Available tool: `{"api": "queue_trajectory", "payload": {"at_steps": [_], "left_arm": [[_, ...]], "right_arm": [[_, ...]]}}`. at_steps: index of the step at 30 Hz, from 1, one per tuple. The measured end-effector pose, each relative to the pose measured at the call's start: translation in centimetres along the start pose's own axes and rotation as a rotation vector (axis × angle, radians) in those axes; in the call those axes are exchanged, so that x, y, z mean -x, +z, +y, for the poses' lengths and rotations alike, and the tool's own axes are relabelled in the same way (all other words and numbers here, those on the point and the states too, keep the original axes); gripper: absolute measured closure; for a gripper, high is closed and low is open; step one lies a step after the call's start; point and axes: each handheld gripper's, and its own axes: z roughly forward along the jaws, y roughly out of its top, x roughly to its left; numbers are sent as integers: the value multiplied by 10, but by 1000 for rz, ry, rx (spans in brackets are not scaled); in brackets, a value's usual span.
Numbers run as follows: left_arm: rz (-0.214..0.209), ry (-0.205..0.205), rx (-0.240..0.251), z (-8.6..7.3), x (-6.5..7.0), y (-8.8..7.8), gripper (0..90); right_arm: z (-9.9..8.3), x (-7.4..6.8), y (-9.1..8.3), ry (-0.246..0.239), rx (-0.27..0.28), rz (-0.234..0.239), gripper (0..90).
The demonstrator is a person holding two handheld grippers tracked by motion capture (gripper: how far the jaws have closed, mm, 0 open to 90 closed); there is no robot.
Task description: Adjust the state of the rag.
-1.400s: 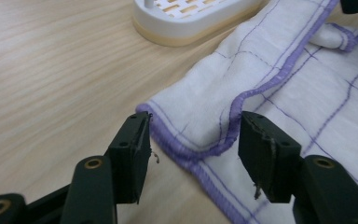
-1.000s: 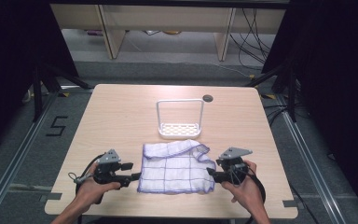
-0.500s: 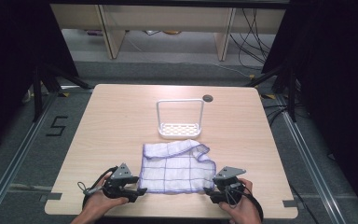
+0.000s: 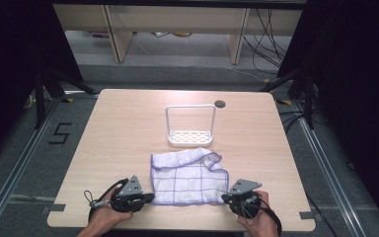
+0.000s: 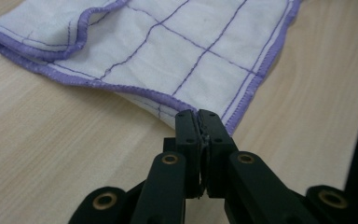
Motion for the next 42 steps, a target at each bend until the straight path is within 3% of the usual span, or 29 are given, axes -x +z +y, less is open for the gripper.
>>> {"api": "queue_trajectory", "payload": {"at_steps": [1,2,4,5,8,9,10,12,13,15,17,18,19,22,25,28,30,31,32,33,34,35,37,38,40,42], "left_arm": [[-16,-20,9,-1,2,-3,869],[-24,0,3,-2,2,-6,869],[-38,-30,17,-5,6,-6,867],[-39,-1,3,-5,4,-7,866],[-31,6,-13,-6,4,-5,866],[-34,-16,-6,-6,6,-5,866],[-32,5,-6,-5,5,-5,866],[-33,3,-8,-5,4,-5,865],[-34,2,-7,-5,4,-5,865],[-40,-5,-2,-4,4,-4,864],[-47,-12,3,-4,5,-4,863],[-44,-13,3,-5,5,-4,863],[-45,-14,2,-5,5,-3,862],[-46,-5,-3,-4,4,-3,864],[-53,-14,8,-5,4,-5,865],[-59,-12,2,-7,3,-10,867],[-77,-38,18,-10,6,-11,867],[-79,-19,0,-12,6,-12,867],[-83,-45,8,-13,9,-12,866],[-80,-22,-5,-14,9,-12,865],[-78,-37,-14,-14,10,-11,861],[-83,-58,-5,-15,11,-9,849],[-82,-24,-26,-14,9,-10,818],[-87,-48,-24,-15,9,-10,797],[-86,-49,-18,-13,7,-12,656],[-74,-90,34,-8,3,-15,529]], "right_arm": [[-1,-1,-6,-11,-9,7,900],[-3,-2,-10,-25,11,10,900],[-10,-7,-17,-3,16,7,900],[-12,-6,-16,11,29,8,895],[-12,-4,-10,18,22,0,775],[-11,-4,-7,33,7,-10,725],[-9,-4,-4,33,-2,-16,690],[-7,-4,3,48,7,-28,648],[-6,-2,5,43,-21,-29,641],[-5,0,13,35,-23,-34,643],[-5,2,18,52,-73,-18,671],[-5,3,19,59,-73,-6,715],[-6,7,18,49,-67,8,819],[-9,8,19,52,-43,9,862],[-10,10,9,40,-34,21,870],[-16,2,-10,50,12,25,870],[-19,-3,-22,46,5,42,870],[-21,-5,-24,55,11,44,869],[-23,-7,-25,42,10,43,869],[-25,-9,-23,42,20,41,867],[-26,-10,-20,47,9,44,862],[-26,-9,-18,44,-23,55,849],[-27,-9,-14,65,-43,51,777],[-27,-8,-12,58,-21,36,722],[-23,-4,-16,75,1,20,579],[-17,2,-21,103,46,-8,525]]}}
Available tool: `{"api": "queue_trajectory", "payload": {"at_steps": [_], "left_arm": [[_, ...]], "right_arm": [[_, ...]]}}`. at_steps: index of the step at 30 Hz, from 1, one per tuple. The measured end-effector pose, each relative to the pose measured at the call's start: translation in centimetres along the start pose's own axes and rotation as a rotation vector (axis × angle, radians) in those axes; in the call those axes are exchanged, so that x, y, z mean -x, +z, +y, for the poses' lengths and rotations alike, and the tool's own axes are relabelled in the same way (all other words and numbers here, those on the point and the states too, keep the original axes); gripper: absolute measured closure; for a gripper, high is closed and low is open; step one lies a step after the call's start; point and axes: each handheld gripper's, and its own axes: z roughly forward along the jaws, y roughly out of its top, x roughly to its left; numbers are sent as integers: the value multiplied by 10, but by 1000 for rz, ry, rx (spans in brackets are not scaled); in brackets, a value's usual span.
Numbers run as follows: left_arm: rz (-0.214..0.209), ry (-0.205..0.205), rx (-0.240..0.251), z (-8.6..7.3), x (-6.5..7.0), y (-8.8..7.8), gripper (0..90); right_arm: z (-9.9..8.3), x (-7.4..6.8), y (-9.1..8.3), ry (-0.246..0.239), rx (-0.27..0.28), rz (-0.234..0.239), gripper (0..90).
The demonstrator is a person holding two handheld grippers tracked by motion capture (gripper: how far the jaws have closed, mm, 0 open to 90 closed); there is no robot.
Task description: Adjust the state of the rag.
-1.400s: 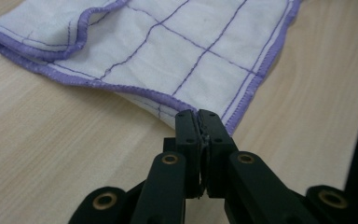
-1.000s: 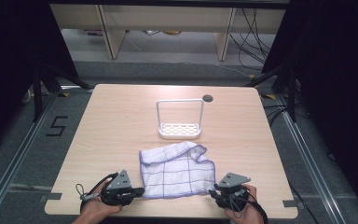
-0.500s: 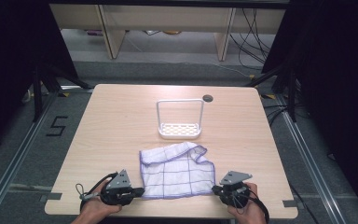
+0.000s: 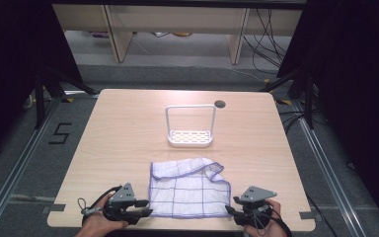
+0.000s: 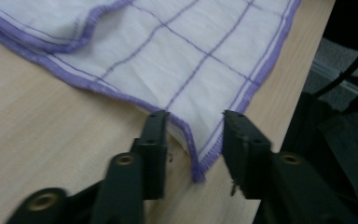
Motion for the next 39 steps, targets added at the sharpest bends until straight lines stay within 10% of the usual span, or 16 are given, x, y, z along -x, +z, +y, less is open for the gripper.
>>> {"api": "queue_trajectory", "payload": {"at_steps": [7,15,26,39], "left_arm": [[134,70,37,35,-18,10,417],[133,103,27,56,-32,38,415],[142,154,-59,60,-44,59,383],[122,154,-46,67,-54,63,843]], "right_arm": [[39,34,18,-22,37,-44,487],[70,66,60,-30,-17,-40,532],[75,76,92,-2,-51,-2,540],[78,82,100,-53,-20,36,885]]}}
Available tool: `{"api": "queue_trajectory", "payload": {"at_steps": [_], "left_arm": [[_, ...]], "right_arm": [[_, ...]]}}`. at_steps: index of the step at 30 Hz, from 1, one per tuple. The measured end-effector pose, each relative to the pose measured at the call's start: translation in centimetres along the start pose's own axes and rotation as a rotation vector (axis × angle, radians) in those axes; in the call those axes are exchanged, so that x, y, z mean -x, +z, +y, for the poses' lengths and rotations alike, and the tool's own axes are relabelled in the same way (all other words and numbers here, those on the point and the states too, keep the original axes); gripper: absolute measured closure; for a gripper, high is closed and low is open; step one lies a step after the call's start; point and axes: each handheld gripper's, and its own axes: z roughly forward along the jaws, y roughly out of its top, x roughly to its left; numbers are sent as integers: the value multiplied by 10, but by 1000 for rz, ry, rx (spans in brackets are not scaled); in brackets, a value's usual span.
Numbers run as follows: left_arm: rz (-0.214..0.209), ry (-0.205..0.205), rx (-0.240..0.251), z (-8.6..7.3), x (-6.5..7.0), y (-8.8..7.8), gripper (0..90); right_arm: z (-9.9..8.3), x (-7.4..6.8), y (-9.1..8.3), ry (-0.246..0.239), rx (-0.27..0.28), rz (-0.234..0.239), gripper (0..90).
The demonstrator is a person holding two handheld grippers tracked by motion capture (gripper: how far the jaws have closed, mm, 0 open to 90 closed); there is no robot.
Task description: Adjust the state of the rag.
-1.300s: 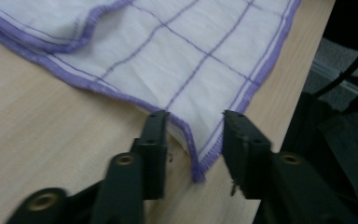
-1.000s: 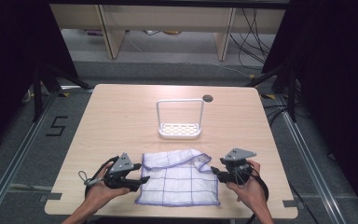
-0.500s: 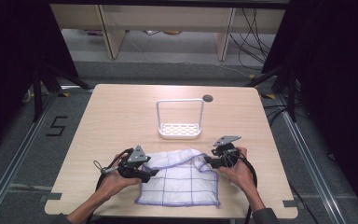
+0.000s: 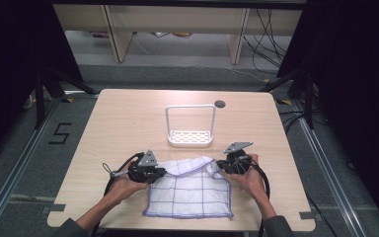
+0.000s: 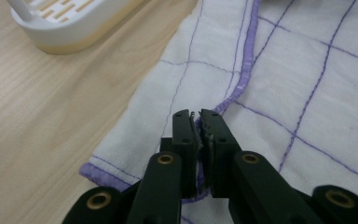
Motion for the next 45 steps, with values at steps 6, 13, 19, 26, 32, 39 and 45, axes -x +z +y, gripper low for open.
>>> {"api": "queue_trajectory", "payload": {"at_steps": [6,13,19,26,32,39,45], "left_arm": [[14,-24,60,8,-8,-15,857],[35,-51,125,19,-16,-29,863],[60,-70,169,30,-26,-40,864],[105,-93,224,51,-42,-57,863],[118,-95,271,63,-49,-67,863],[63,-51,207,37,-27,-64,859],[5,-17,174,8,2,-61,856]], "right_arm": [[8,-2,-14,16,21,-2,897],[23,-2,-31,-4,42,-28,899],[44,3,-58,-13,66,-65,900],[69,12,-81,-17,121,-91,900],[87,14,-93,-73,164,-116,900],[61,0,-86,-88,110,-101,900],[30,-17,-83,-117,69,-74,900]]}}
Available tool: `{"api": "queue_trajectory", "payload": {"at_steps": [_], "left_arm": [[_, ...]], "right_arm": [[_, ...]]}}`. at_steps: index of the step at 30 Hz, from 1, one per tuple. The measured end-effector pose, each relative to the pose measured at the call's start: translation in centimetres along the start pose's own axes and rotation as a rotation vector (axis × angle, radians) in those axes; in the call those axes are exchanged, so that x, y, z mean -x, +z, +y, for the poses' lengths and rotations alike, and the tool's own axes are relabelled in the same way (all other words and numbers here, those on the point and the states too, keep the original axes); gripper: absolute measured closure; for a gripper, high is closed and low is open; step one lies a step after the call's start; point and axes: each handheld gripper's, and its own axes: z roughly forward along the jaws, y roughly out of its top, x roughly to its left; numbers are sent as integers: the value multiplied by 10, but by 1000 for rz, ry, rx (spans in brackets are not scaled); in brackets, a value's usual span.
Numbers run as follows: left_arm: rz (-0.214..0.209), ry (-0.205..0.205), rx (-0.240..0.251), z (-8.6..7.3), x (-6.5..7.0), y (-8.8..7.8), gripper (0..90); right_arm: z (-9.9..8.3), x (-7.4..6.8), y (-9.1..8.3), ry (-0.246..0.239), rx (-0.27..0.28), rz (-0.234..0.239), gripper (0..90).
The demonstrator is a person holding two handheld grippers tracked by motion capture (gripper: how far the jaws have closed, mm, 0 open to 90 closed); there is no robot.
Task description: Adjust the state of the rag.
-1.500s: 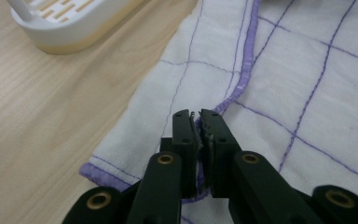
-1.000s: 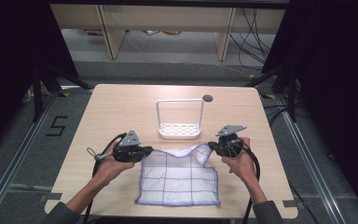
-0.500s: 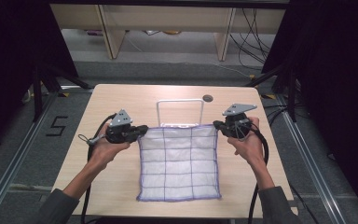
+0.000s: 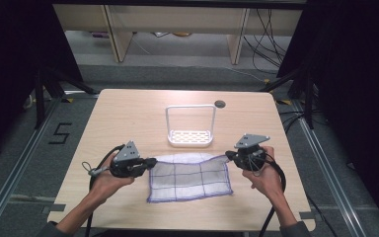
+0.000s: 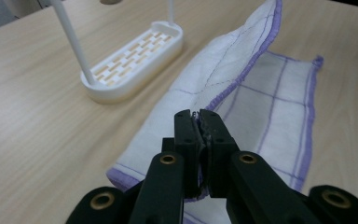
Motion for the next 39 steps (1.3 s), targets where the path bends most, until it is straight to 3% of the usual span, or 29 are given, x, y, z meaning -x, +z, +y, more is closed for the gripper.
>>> {"api": "queue_trajectory", "payload": {"at_steps": [2,4,8,10,11,12,14,16,18,23,24,26,28,30,31,32,34,36,39], "left_arm": [[-12,3,-5,-7,7,1,856],[-25,22,-49,-15,15,3,853],[-38,52,-90,-28,22,9,846],[-51,33,-84,-34,26,13,844],[-51,53,-106,-35,28,12,843],[-58,42,-103,-37,31,13,842],[-63,91,-145,-41,34,13,837],[-73,74,-140,-45,39,15,831],[-73,108,-165,-49,42,15,831],[-98,106,-178,-53,46,16,820],[-87,122,-182,-54,46,16,819],[-97,97,-169,-56,49,16,811],[-116,121,-190,-56,49,14,789],[-132,74,-169,-60,53,15,724],[-132,59,-173,-60,54,15,689],[-141,78,-178,-59,52,14,654],[-158,30,-153,-57,52,11,603],[-163,-7,-115,-52,49,6,574],[-141,-35,-63,-41,39,-2,529]], "right_arm": [[-7,-6,-1,-6,1,10,900],[-14,-14,0,-18,-7,24,900],[-27,-22,4,-25,-39,42,899],[-35,-25,7,-23,-35,40,899],[-38,-26,7,-27,-50,52,900],[-42,-27,8,-30,-52,54,899],[-51,-32,10,-20,-32,55,899],[-56,-34,10,-15,-54,67,899],[-65,-37,13,-12,-56,70,899],[-78,-44,14,-4,-74,78,897],[-80,-44,14,-13,-70,74,897],[-83,-47,14,-13,-78,82,896],[-84,-51,14,-11,-88,86,895],[-87,-54,15,-19,-114,102,876],[-89,-55,16,-5,-110,102,859],[-90,-55,16,5,-103,96,829],[-90,-55,11,32,-105,96,752],[-86,-51,2,46,-65,64,689],[-83,-48,-6,125,-17,38,636]]}}
